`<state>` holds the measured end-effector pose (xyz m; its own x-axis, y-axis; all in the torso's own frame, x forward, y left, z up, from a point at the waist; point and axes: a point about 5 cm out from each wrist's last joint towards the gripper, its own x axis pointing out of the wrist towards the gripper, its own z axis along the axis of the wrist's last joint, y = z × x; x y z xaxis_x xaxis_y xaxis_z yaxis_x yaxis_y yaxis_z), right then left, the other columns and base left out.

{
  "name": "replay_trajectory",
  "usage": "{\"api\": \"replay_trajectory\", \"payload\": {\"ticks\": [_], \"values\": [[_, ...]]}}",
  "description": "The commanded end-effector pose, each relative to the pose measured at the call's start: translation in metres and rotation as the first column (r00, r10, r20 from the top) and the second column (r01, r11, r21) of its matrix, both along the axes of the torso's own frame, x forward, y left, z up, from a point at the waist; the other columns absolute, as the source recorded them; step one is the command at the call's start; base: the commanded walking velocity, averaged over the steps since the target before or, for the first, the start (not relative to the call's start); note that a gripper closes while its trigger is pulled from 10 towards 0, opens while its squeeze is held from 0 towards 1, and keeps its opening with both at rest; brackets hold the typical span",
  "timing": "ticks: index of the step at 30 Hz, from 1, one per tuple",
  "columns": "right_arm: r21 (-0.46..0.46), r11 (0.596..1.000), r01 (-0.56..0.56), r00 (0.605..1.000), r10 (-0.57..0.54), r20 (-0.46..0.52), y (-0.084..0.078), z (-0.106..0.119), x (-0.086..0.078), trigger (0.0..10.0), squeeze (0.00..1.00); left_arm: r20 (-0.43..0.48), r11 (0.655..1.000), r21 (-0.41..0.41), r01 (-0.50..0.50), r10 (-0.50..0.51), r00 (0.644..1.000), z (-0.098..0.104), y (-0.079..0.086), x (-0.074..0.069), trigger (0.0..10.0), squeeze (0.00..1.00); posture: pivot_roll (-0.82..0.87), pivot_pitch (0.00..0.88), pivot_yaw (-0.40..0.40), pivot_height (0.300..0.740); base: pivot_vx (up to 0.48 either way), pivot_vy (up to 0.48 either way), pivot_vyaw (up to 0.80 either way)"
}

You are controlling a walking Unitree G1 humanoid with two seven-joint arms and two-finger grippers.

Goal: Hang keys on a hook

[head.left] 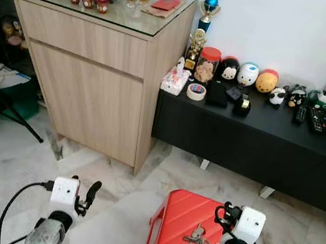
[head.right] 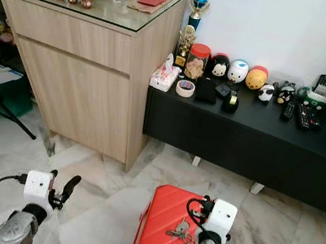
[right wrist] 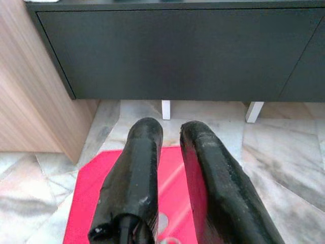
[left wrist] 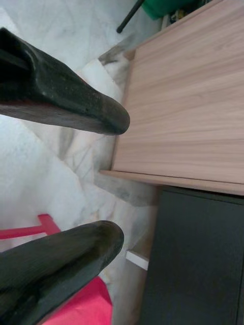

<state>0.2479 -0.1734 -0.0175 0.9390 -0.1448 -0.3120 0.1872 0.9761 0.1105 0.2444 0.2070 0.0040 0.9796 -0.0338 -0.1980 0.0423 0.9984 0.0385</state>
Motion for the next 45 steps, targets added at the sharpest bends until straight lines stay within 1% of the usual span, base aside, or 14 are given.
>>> {"api": "replay_trajectory", "payload": {"ticks": [1, 6, 10, 13, 15, 16, 17, 31, 35, 40, 45], "values": [[0.004, 1.0, 0.01, 1.0, -0.01, -0.004, -0.001, 0.001, 0.0, 10.0, 0.0, 0.005, 1.0, -0.01, 0.003, -0.003, 1.0, 0.002, -0.001, 0.0, 10.0, 0.0, 0.02, 0.0, -0.062, 0.664, 0.0, 0.0, 0.0], [0.008, 1.0, 0.012, 1.0, -0.012, -0.005, 0.0, 0.002, 0.003, 10.0, 0.0, 0.001, 1.0, -0.013, 0.001, -0.001, 1.0, 0.002, -0.002, 0.001, 10.0, 0.0, 0.02, 0.0, -0.062, 0.664, 0.0, 0.0, 0.0], [0.012, 1.0, 0.004, 1.0, -0.004, -0.004, 0.002, 0.004, 0.005, 10.0, 0.0, 0.007, 1.0, -0.027, -0.013, 0.013, 1.0, 0.005, -0.002, 0.005, 10.0, 0.0, 0.02, 0.008, -0.062, 0.664, 0.0, 0.0, 0.0], [0.028, 1.0, -0.002, 1.0, 0.003, -0.025, 0.005, 0.002, 0.006, 10.0, 0.0, 0.014, 1.0, -0.029, -0.011, 0.011, 1.0, 0.007, -0.003, 0.006, 10.0, 0.0, 0.02, 0.009, -0.059, 0.664, 0.0, 0.0, 0.0], [0.038, 0.999, -0.009, 0.999, 0.01, -0.036, 0.008, 0.001, 0.006, 10.0, 0.0, 0.015, 1.0, -0.025, -0.004, 0.004, 1.0, 0.008, -0.003, 0.007, 10.0, 0.0, 0.02, 0.009, -0.059, 0.655, 0.0, 0.0, 0.0], [0.035, 0.999, -0.016, 0.999, 0.018, -0.035, 0.009, 0.001, 0.005, 10.0, 0.0, 0.014, 1.0, -0.024, -0.002, 0.002, 1.0, 0.008, -0.003, 0.007, 10.0, 0.0, 0.02, 0.01, -0.058, 0.646, 0.0, 0.0, 0.0], [0.036, 0.999, -0.023, 0.999, 0.024, -0.024, 0.01, 0.001, 0.005, 10.0, 0.0, 0.009, 1.0, -0.023, -0.001, 0.001, 1.0, 0.007, -0.003, 0.007, 10.0, 0.0, 0.02, 0.01, -0.057, 0.646, 0.0, 0.0, 0.0], [0.043, 0.999, -0.03, 0.998, 0.033, -0.056, 0.009, -0.003, 0.002, 10.0, 0.0, -0.003, 1.0, -0.029, 0.002, -0.003, 1.0, 0.007, -0.003, 0.006, 10.0, 0.0, 0.02, 0.011, -0.058, 0.646, 0.0, 0.0, 0.0], [0.031, 0.998, -0.057, 0.997, 0.058, -0.051, 0.01, -0.002, 0.003, 10.0, 0.0, 0.0, 0.999, -0.032, 0.007, -0.007, 1.0, 0.008, -0.006, 0.008, 10.0, 0.0, 0.02, 0.01, -0.058, 0.646, 0.0, 0.0, 0.0], [0.045, 0.996, -0.081, 0.994, 0.084, -0.064, 0.013, -0.005, 0.002, 10.0, 0.0, 0.005, 0.999, -0.034, 0.013, -0.013, 1.0, 0.01, -0.006, 0.009, 10.0, 0.0, 0.02, 0.009, -0.057, 0.646, 0.0, 0.0, 0.7], [0.058, 0.996, -0.073, 0.994, 0.077, -0.072, 0.012, -0.007, 0.001, 10.0, 0.0, 0.007, 0.999, -0.035, 0.014, -0.014, 1.0, 0.01, -0.007, 0.01, 10.0, 0.0, 0.02, 0.008, -0.057, 0.646, 0.198, 0.0, 0.0]]}}
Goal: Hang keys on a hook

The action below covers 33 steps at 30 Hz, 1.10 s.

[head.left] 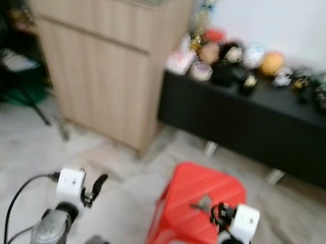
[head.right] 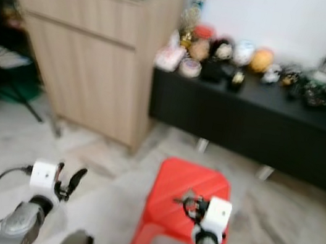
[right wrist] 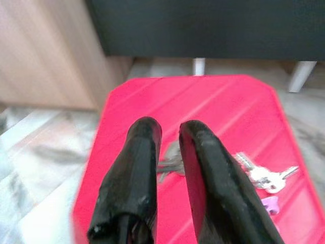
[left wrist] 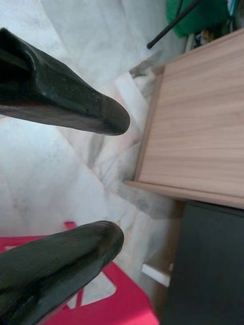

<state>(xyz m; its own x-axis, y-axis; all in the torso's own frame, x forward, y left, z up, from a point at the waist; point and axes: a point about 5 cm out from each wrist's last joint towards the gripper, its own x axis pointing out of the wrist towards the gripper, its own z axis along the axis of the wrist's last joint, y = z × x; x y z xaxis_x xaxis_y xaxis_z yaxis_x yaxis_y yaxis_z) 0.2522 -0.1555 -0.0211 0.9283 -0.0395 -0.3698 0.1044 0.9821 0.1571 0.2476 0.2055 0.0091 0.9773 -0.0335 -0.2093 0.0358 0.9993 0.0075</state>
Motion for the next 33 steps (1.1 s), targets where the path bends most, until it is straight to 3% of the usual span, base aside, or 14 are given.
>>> {"api": "replay_trajectory", "payload": {"ticks": [1, 12, 23, 33], "values": [[-0.001, 1.0, 0.016, 1.0, -0.016, -0.021, -0.006, -0.004, -0.004, 10.0, 0.0, 0.02, 1.0, -0.005, 0.021, -0.021, 1.0, 0.005, -0.005, 0.007, 10.0, 0.0, 0.02, 0.008, -0.056, 0.646, 0.255, 0.0, 0.0], [-0.005, 1.0, 0.013, 0.999, -0.013, -0.03, -0.008, -0.005, -0.004, 10.0, 0.0, 0.017, 1.0, -0.003, 0.03, -0.03, 0.999, 0.006, -0.006, 0.008, 10.0, 0.0, 0.03, 0.006, -0.055, 0.646, 0.261, 0.0, 0.3], [0.004, 0.999, 0.033, 0.998, -0.032, -0.048, -0.01, -0.008, -0.004, 10.0, 0.0, 0.016, 0.999, 0.001, 0.041, -0.041, 0.999, 0.007, -0.007, 0.01, 10.0, 0.0, 0.03, 0.001, -0.052, 0.646, 0.273, 0.0, 0.0], [0.016, 0.994, 0.109, 0.99, -0.107, -0.092, -0.018, -0.014, -0.009, 10.0, 0.0, -0.002, 0.997, -0.016, 0.073, -0.073, 0.997, 0.004, -0.01, 0.009, 10.0, 0.0, 0.03, 0.0, -0.051, 0.646, 0.0, 0.0, 0.0]]}}
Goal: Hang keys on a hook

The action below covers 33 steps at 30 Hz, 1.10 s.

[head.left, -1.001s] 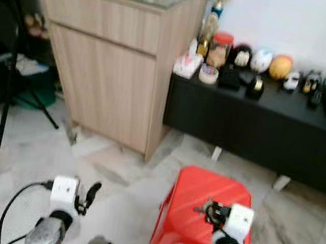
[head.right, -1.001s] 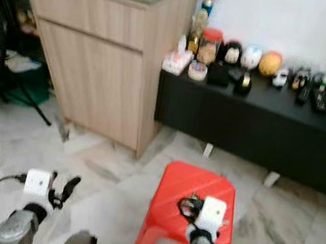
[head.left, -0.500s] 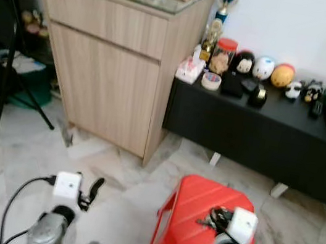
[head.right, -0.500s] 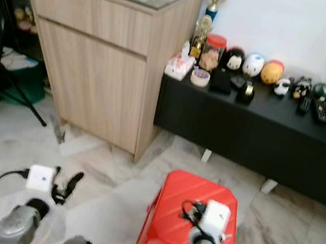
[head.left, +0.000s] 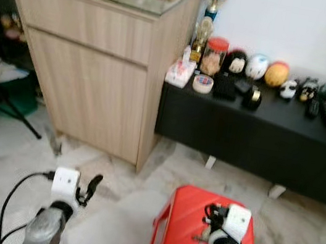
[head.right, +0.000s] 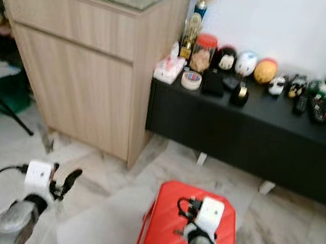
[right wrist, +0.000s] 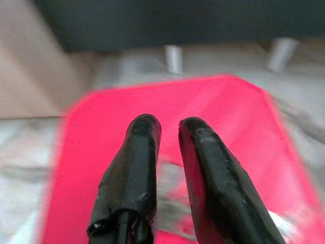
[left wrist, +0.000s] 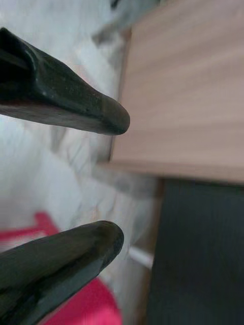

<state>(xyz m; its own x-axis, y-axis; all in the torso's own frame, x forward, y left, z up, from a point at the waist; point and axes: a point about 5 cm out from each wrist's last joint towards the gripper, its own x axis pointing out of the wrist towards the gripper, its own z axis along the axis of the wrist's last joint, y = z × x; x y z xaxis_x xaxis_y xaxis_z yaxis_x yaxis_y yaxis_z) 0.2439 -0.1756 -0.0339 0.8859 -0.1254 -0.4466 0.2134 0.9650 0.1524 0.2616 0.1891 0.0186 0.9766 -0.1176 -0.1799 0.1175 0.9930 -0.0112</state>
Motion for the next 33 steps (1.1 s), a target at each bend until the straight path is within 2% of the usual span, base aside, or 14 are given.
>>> {"api": "replay_trajectory", "payload": {"ticks": [1, 6, 8, 17, 25, 33], "values": [[0.014, 1.0, 0.018, 1.0, -0.017, -0.013, 0.0, -0.002, -0.001, 10.0, 0.0, -0.035, 1.0, 0.003, -0.002, 0.002, 0.999, -0.006, 0.005, -0.005, 10.0, 0.0, 0.03, 0.0, -0.051, 0.646, 0.0, 0.0, 0.0], [0.003, 0.999, 0.039, 0.998, -0.038, -0.05, -0.003, -0.005, -0.003, 10.0, 0.0, -0.042, 1.0, -0.002, 0.008, -0.008, 0.999, -0.007, 0.004, -0.007, 10.0, 0.0, 0.03, 0.003, -0.049, 0.646, 0.0, 0.0, 0.0], [0.004, 0.999, 0.043, 0.998, -0.043, -0.052, -0.004, -0.005, -0.003, 10.0, 0.0, -0.046, 1.0, -0.005, 0.014, -0.014, 0.999, -0.007, 0.003, -0.007, 10.0, 0.0, 0.03, 0.004, -0.048, 0.633, 0.0, 0.0, 0.0], [0.009, 1.0, 0.029, 0.998, -0.028, -0.061, -0.003, -0.004, 0.0, 10.0, 0.0, -0.055, 1.0, -0.007, 0.03, -0.031, 0.998, -0.008, 0.001, -0.007, 10.0, 0.0, 0.03, 0.0, -0.044, 0.633, 0.0, 0.0, 0.0], [-0.056, 0.998, 0.007, 0.986, -0.016, -0.163, -0.005, -0.008, 0.002, 10.0, 0.0, -0.07, 0.998, -0.013, 0.056, -0.056, 0.996, -0.009, -0.001, -0.007, 10.0, 0.0, 0.04, 0.0, -0.037, 0.633, 0.0, 0.0, 0.0], [-0.031, 0.999, -0.025, 0.982, 0.019, -0.187, 0.001, -0.007, 0.007, 10.0, 0.0, -0.091, 0.998, 0.0, 0.055, -0.055, 0.994, -0.009, 0.0, -0.004, 10.0, 0.0, 0.04, 0.026, -0.031, 0.633, 0.0, 0.0, 0.0]]}}
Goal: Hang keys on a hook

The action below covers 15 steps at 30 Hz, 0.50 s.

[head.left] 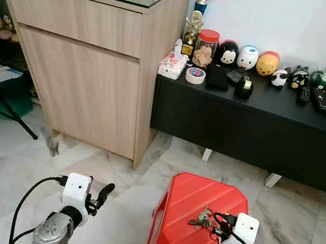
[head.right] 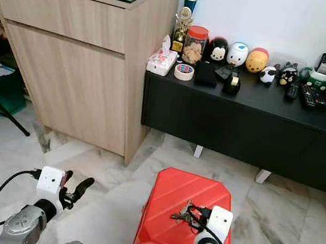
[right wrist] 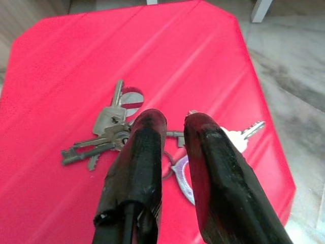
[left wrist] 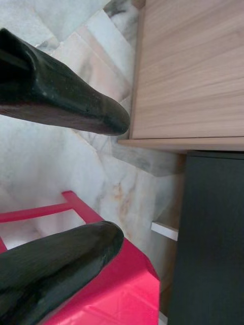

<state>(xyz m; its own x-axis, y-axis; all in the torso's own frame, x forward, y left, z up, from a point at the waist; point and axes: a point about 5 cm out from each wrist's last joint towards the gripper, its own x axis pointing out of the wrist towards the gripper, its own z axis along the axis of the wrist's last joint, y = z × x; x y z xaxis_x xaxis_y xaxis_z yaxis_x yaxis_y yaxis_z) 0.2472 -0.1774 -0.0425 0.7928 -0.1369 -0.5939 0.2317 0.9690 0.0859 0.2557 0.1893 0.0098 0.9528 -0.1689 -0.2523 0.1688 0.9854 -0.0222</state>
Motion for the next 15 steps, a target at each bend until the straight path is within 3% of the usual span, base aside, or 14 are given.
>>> {"api": "replay_trajectory", "payload": {"ticks": [1, 5, 8, 15], "values": [[-0.004, 1.0, -0.019, 1.0, 0.019, -0.009, 0.003, 0.002, 0.004, 10.0, 0.0, -0.016, 1.0, 0.003, 0.002, -0.002, 1.0, -0.001, 0.0, 0.002, 10.0, 0.0, 0.04, 0.026, -0.031, 0.633, 0.0, 0.0, 0.0], [-0.01, 0.999, -0.039, 0.998, 0.038, -0.043, 0.005, 0.004, 0.01, 10.0, 0.0, 0.011, 1.0, -0.02, -0.015, 0.016, 1.0, 0.011, 0.001, 0.015, 10.0, 0.0, 0.05, 0.051, -0.036, 0.633, 0.0, 0.0, 0.0], [0.005, 0.997, -0.071, 0.997, 0.071, -0.006, 0.01, 0.011, 0.02, 10.0, 0.0, 0.04, 1.0, -0.012, -0.021, 0.021, 0.999, 0.018, -0.001, 0.025, 10.0, 0.0, 0.05, 0.079, -0.045, 0.633, 0.0, 0.0, 0.0], [-0.008, 0.993, -0.122, 0.992, 0.122, 0.017, 0.015, 0.019, 0.03, 10.0, 0.0, 0.081, 0.999, -0.03, -0.021, 0.023, 0.996, 0.029, -0.012, 0.032, 10.0, 0.0, 0.05, 0.151, -0.062, 0.633, 0.0, 0.0, 0.0]]}}
